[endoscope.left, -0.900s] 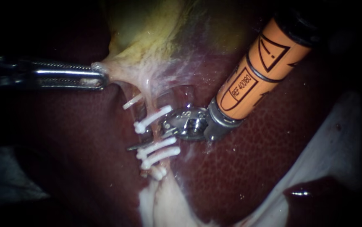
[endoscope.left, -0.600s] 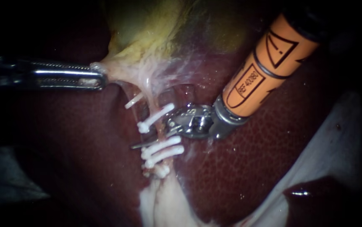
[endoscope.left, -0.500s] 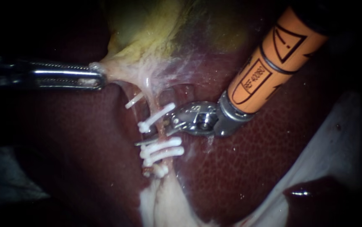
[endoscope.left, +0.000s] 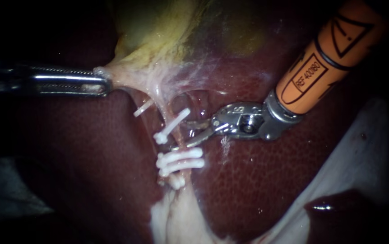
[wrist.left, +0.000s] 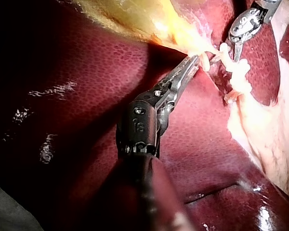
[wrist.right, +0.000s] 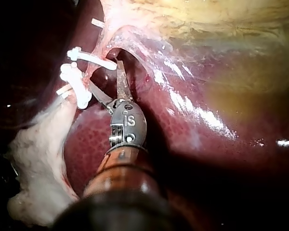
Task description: Go to the cutting position right tube
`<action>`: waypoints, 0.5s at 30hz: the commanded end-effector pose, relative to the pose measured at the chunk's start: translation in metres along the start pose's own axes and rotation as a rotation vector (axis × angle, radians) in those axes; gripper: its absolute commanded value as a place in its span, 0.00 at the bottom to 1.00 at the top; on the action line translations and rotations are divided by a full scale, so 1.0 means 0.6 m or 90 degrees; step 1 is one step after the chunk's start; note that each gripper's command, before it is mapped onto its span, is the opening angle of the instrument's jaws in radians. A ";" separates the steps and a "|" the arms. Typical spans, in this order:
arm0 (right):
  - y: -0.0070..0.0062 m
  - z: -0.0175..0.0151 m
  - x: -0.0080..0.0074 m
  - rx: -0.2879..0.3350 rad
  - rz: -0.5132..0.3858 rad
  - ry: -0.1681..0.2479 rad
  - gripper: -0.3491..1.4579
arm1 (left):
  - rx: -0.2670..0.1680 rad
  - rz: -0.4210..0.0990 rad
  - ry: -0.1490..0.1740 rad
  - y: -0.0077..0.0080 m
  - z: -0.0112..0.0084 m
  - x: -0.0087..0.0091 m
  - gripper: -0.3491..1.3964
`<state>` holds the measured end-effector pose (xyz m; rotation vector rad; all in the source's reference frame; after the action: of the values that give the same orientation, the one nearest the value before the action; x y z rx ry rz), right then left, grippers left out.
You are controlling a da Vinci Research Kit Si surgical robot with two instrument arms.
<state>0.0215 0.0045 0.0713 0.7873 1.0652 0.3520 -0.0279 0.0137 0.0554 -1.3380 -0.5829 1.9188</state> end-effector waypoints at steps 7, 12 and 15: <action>-0.0005 -0.0032 -0.0003 0.005 0.001 0.000 0.77 | -0.001 0.000 0.000 -0.0002 0.0000 0.0000 0.00; -0.0008 -0.0043 -0.0006 0.008 0.001 -0.001 0.77 | -0.001 0.000 0.000 -0.0003 -0.0001 -0.0001 0.00; -0.0010 -0.0051 -0.0006 0.010 0.001 -0.001 0.78 | -0.001 0.000 0.000 -0.0004 -0.0001 -0.0001 0.00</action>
<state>0.0184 0.0051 0.0702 0.8032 1.0668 0.3446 -0.0277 0.0138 0.0555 -1.3387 -0.5839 1.9191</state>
